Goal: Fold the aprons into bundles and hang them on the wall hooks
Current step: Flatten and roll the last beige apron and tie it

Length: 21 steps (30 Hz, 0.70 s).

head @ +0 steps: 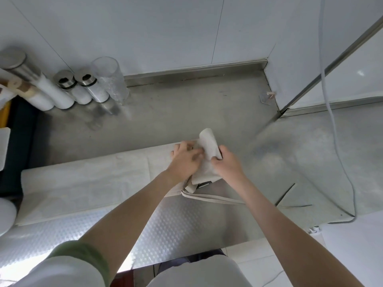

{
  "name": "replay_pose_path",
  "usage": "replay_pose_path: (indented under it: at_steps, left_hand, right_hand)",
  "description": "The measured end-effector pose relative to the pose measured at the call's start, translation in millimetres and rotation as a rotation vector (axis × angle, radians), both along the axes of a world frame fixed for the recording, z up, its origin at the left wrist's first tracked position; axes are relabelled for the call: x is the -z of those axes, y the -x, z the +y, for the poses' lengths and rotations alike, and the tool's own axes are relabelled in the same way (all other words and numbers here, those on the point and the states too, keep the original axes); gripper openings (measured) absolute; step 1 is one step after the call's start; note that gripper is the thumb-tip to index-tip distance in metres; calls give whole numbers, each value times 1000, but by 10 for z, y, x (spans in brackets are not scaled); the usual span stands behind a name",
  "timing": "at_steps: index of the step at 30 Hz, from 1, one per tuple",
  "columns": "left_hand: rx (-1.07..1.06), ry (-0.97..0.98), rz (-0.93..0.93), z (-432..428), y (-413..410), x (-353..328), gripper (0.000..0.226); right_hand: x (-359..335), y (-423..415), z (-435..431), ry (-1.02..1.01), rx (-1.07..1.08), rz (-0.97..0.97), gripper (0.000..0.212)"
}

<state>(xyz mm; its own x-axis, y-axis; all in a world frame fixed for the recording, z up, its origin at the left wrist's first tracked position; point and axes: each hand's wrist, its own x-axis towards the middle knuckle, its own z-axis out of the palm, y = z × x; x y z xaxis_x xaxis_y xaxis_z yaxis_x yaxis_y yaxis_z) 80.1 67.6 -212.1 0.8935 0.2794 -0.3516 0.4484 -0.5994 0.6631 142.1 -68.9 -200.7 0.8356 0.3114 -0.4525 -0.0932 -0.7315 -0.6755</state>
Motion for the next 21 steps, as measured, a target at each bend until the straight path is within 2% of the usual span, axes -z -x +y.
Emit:
replay_pose_path:
  at_steps: [1, 2, 3, 4, 6, 9, 11, 14, 17, 21]
  left_hand:
    - [-169, 330, 44, 18, -32, -58, 41]
    - [-298, 603, 76, 55, -56, -120, 60]
    - [-358, 743, 121, 113, -61, -172, 74]
    - [-373, 789, 153, 157, -57, -238, 74]
    - [-359, 801, 206, 258, -32, -273, 55]
    - [-454, 694, 229, 333, 7, -213, 23]
    - [-596, 682, 259, 346, 56, -206, 20]
    - [-759, 936, 256, 375, 119, -249, 22]
    - [-800, 1262, 151, 421, 163, -291, 36]
    - [-740, 1440, 88, 462, 222, -326, 35]
  right_hand:
    - [-45, 16, 13, -56, -38, 28, 7]
    - [-100, 40, 22, -129, -95, 88, 8]
    - [-145, 69, 36, -201, -159, 176, 10]
    - [-182, 96, 49, -267, -225, 267, 18]
    - [-205, 155, 103, -340, -333, 371, 35]
    - [-185, 234, 183, -328, -413, 358, 40]
    - [-164, 310, 211, -207, -500, 276, 58]
    - [-88, 523, 233, -71, -507, 42, 97]
    - [70, 680, 267, -154, -284, -82, 95]
    - [129, 705, 292, -257, -85, -125, 81]
